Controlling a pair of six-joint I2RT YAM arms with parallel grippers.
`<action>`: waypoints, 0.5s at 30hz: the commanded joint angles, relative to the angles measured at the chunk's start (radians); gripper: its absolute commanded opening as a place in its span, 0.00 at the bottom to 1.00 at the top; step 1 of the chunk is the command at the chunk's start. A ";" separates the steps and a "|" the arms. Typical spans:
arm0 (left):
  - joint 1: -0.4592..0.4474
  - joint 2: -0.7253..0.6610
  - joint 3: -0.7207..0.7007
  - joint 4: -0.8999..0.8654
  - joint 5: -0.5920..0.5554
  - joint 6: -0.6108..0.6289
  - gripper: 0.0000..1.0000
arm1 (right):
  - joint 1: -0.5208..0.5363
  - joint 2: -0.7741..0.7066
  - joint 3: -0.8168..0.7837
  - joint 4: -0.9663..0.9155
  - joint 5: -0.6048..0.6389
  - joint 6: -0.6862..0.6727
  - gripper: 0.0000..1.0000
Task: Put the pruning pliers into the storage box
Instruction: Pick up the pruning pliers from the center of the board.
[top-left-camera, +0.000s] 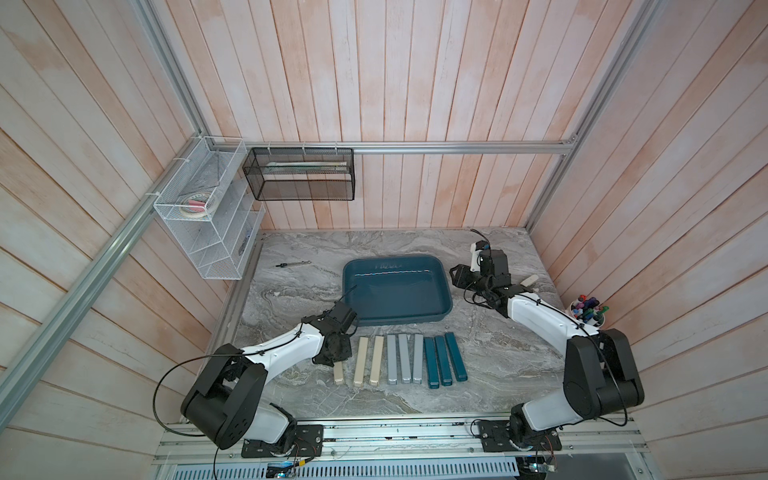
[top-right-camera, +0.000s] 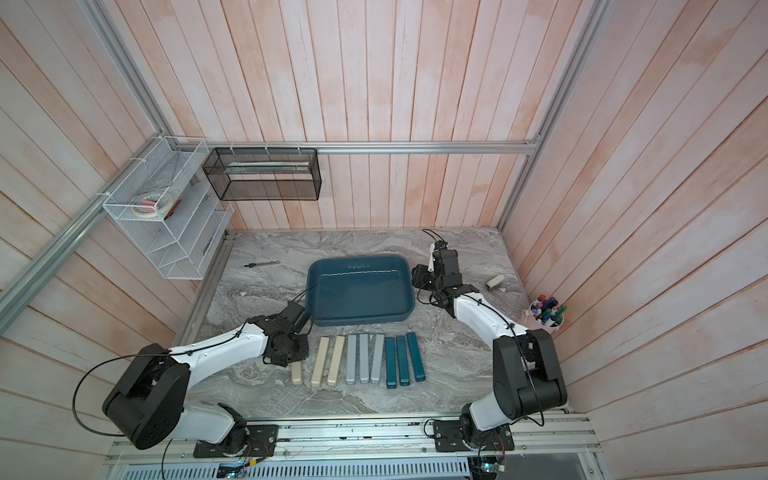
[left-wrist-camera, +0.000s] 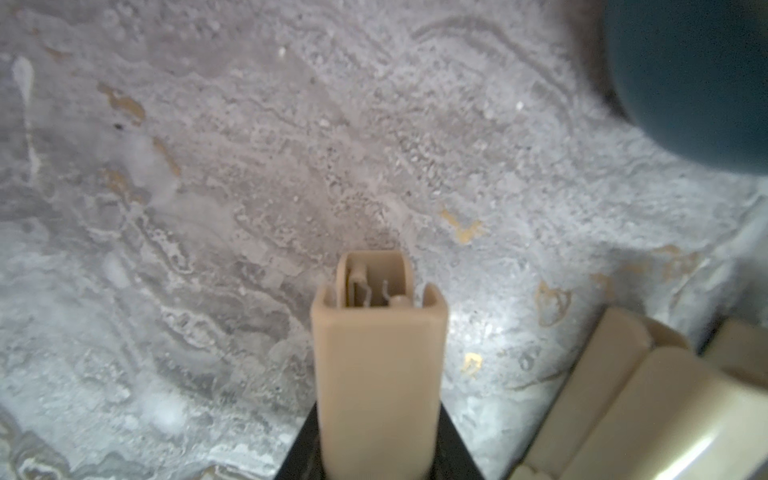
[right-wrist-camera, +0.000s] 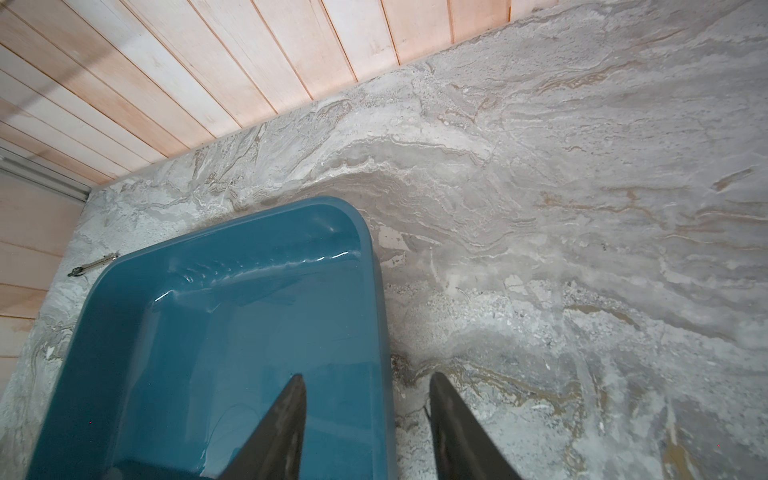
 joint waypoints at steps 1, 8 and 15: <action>-0.001 -0.065 0.070 -0.112 -0.020 0.014 0.23 | 0.006 0.014 0.044 0.001 -0.016 0.009 0.49; 0.059 -0.040 0.416 -0.270 -0.003 0.111 0.23 | 0.006 0.009 0.084 -0.013 -0.016 0.001 0.49; 0.133 0.209 0.747 -0.248 -0.005 0.232 0.23 | 0.006 0.030 0.123 -0.015 -0.038 -0.003 0.47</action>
